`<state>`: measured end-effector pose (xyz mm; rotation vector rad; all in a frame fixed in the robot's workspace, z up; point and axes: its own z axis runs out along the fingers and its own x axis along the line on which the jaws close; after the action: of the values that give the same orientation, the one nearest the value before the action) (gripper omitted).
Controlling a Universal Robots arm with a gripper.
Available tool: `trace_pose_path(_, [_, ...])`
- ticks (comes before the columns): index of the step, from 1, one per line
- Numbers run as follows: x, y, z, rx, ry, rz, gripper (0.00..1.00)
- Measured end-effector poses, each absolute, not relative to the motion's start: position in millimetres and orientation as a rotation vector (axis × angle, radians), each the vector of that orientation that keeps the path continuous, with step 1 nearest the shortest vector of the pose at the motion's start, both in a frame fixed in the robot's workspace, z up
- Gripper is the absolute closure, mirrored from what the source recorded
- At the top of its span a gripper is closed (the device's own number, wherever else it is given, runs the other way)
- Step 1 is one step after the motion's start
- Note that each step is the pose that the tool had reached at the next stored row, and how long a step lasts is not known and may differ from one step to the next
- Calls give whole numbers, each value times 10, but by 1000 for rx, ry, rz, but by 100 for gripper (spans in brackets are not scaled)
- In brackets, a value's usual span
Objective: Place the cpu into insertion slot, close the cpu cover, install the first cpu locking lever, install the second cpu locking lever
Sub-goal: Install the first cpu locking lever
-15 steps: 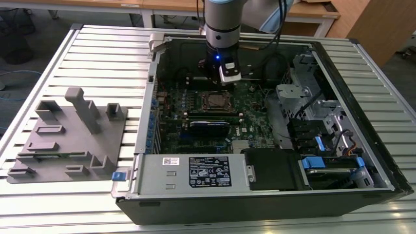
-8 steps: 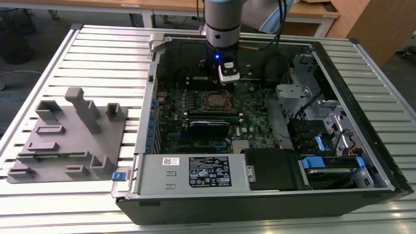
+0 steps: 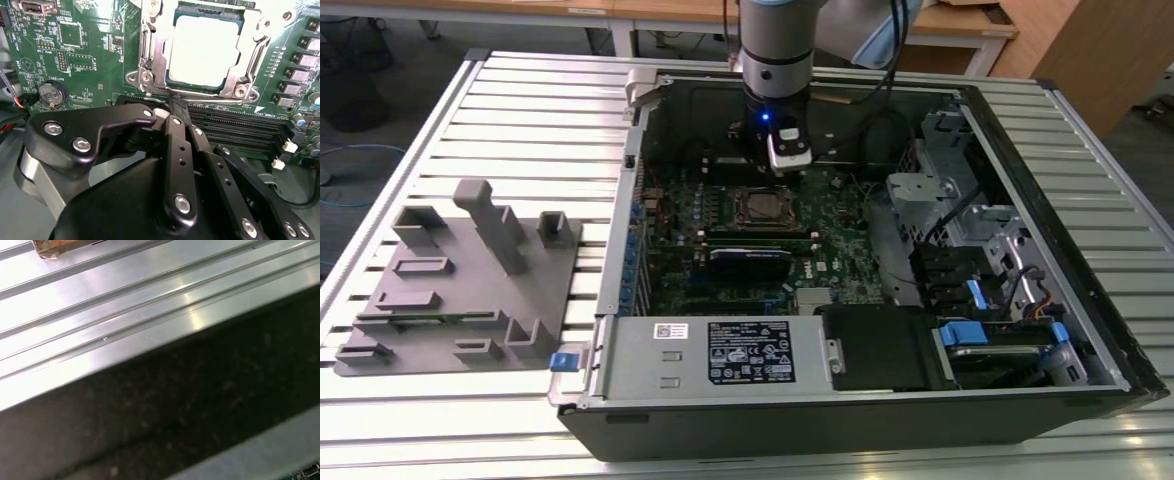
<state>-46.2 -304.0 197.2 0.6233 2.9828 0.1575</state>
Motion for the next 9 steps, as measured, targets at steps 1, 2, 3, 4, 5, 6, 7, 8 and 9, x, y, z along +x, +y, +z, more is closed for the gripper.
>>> trace_pose_path(1, [-462, -3040, 1969, 626, 2982, 155, 89])
trace_pose_path(2, [-462, -3040, 1966, 628, 2981, 152, 89])
trace_pose_path(3, [-462, -3040, 1964, 630, 2980, 149, 89])
trace_pose_path(4, [-462, -3040, 1962, 631, 2980, 146, 89])
trace_pose_path(5, [-462, -3039, 1962, 633, 2979, 144, 89])
trace_pose_path(6, [-462, -3038, 1963, 633, 2979, 144, 89])
trace_pose_path(7, [-462, -3038, 1963, 633, 2979, 144, 89])
trace_pose_path(8, [-462, -3038, 1963, 633, 2979, 144, 89])
trace_pose_path(9, [-462, -3037, 1964, 634, 2979, 144, 89])
